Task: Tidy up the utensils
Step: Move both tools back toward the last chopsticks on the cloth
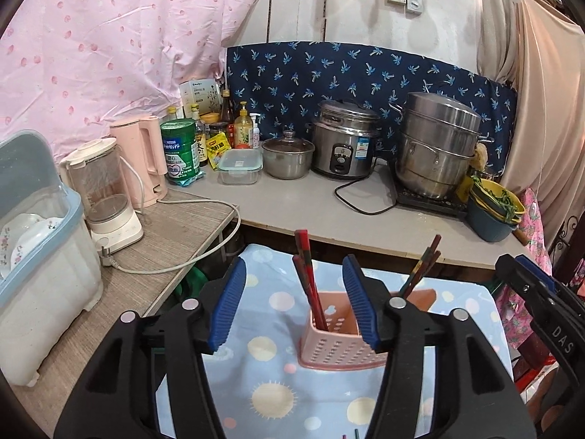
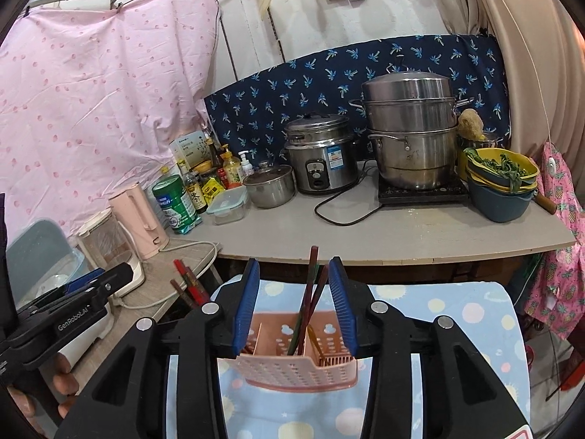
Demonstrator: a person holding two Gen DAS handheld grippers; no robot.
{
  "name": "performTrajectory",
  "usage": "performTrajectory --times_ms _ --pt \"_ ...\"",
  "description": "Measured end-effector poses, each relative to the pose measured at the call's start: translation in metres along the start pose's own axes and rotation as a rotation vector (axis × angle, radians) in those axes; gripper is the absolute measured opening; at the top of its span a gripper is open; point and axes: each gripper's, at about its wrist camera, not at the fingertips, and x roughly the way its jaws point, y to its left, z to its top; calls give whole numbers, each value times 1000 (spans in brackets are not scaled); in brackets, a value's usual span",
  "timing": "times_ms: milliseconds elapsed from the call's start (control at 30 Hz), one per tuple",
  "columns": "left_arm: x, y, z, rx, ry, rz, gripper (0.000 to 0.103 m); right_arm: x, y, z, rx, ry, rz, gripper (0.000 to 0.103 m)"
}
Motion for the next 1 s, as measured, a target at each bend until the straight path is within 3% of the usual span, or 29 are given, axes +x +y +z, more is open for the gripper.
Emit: performTrajectory --times_ms 500,1000 --pt "-43 10 -77 53 62 78 57 -63 18 -80 -93 55 -35 47" --pt "-70 17 -142 73 129 125 57 -102 18 -152 -64 133 -36 48"
